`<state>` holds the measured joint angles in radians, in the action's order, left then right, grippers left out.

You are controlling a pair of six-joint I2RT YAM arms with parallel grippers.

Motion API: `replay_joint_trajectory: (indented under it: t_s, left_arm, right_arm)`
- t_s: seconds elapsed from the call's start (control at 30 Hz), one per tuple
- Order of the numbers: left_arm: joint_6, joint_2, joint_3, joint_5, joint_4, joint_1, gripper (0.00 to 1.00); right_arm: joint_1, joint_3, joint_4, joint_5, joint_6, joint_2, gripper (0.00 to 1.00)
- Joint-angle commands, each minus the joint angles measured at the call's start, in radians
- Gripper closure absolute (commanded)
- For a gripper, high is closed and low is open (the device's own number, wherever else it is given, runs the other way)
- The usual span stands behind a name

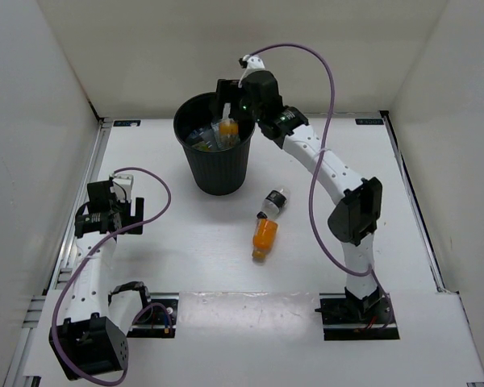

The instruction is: Put the plastic bottles in the bin

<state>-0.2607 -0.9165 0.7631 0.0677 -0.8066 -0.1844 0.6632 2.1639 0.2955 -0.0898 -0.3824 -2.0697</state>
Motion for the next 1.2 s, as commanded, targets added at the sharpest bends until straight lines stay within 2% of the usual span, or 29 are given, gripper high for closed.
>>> replay_joint_trajectory:
  t_s: [0.0,0.13,0.23,0.27,0.3,0.37,0.4,0.53,0.6,0.7,0.8,0.97,1.1,1.17]
  left_arm:
    - [0.008,0.012,-0.005,0.004,0.018,-0.006,0.0]
    - [0.008,0.011,-0.005,-0.005,0.018,-0.006,0.0]
    - [0.008,0.021,-0.005,-0.005,0.018,-0.006,0.0]
    - [0.008,0.021,-0.005,-0.005,0.018,-0.006,0.0]
    - [0.008,0.021,-0.005,-0.005,0.018,-0.006,0.0]
    - [0.008,0.021,-0.005,-0.005,0.018,-0.006,0.0]
    - [0.008,0.021,-0.005,-0.005,0.018,-0.006,0.0]
    - [0.008,0.021,-0.015,-0.005,0.027,-0.006,0.0]
    - [0.008,0.021,-0.015,-0.005,0.027,-0.006,0.0]
    - [0.008,0.021,-0.015,-0.014,0.027,-0.006,0.0]
    - [0.008,0.021,-0.015,-0.014,0.027,-0.006,0.0]
    - [0.008,0.021,-0.015,-0.014,0.027,-0.006,0.0]
    - [0.008,0.031,-0.015,-0.014,0.027,-0.006,0.0]
    - [0.008,0.031,-0.015,-0.014,0.027,-0.006,0.0]
  right_arm:
    - [0.003,0.042,0.0,0.033,0.102,0.106,0.0]
    - [0.012,0.013,0.01,-0.042,0.102,0.2,0.0]
    - [0.012,-0.091,0.04,-0.198,0.041,0.318,0.0]
    - [0.012,-0.175,0.078,-0.255,0.001,0.385,0.0]
    - [0.012,-0.226,0.108,-0.39,-0.116,0.419,0.0]
    - [-0.007,-0.339,0.215,-0.48,-0.276,0.509,0.0]
    - [-0.017,-0.469,0.232,-0.481,-0.396,0.537,0.0]
    - [-0.1,-0.735,0.274,-0.316,-0.588,0.603,0.0]
    - [-0.111,-0.823,0.274,-0.196,-0.615,0.603,0.0]
    - [-0.111,-0.898,0.274,-0.153,-0.627,0.582,0.0]
    - [-0.111,-0.911,0.292,-0.076,-0.648,0.493,0.0]
    - [-0.111,-0.889,0.361,-0.099,-0.748,0.376,0.0]
    - [-0.122,-0.842,0.361,-0.081,-0.757,0.254,0.0]
    - [-0.131,-0.822,0.361,-0.032,-0.757,0.211,0.1]
